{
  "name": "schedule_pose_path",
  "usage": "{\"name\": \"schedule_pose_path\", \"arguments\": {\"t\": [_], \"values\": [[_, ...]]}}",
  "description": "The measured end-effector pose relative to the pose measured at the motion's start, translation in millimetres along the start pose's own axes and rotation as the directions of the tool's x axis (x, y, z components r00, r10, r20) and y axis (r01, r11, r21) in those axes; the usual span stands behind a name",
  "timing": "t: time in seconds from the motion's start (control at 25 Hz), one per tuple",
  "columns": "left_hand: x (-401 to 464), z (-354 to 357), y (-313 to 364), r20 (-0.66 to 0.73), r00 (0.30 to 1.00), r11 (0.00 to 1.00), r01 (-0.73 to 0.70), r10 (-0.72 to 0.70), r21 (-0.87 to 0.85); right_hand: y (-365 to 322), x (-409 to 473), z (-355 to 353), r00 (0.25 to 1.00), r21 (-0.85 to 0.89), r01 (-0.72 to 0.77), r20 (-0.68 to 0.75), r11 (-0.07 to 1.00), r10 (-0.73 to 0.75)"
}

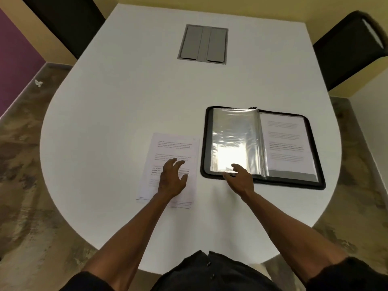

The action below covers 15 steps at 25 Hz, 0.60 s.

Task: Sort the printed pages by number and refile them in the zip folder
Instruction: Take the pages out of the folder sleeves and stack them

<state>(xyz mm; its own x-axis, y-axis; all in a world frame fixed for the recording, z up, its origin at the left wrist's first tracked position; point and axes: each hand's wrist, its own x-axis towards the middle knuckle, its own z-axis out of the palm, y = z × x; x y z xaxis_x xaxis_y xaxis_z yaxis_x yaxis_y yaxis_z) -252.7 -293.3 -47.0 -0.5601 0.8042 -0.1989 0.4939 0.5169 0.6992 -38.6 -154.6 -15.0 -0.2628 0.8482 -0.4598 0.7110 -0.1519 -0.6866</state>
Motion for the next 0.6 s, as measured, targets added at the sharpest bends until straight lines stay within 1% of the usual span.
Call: {"name": "schedule_pose_path", "arguments": {"t": [0.12, 0.32, 0.48, 0.6], "values": [[-1, 27, 28, 0.012, 0.999, 0.999, -0.034, 0.034, -0.016, 27, 4, -42, 0.997, 0.021, -0.053, -0.050, 0.998, 0.054], [-4, 75, 76, 0.042, 0.991, 0.991, -0.121, 0.123, -0.056, 64, 25, -114, 0.983, -0.081, -0.136, -0.137, 0.987, 0.124], [-1, 101, 110, 0.057, 0.987, 0.989, -0.147, 0.148, -0.026, 81, 56, -160, 0.971, -0.212, -0.218, -0.147, 0.953, 0.190], [11, 114, 129, 0.071, 0.985, 0.988, -0.155, 0.154, 0.008, 87, 78, -179, 0.967, -0.321, -0.253, -0.099, 0.913, 0.233]]}}
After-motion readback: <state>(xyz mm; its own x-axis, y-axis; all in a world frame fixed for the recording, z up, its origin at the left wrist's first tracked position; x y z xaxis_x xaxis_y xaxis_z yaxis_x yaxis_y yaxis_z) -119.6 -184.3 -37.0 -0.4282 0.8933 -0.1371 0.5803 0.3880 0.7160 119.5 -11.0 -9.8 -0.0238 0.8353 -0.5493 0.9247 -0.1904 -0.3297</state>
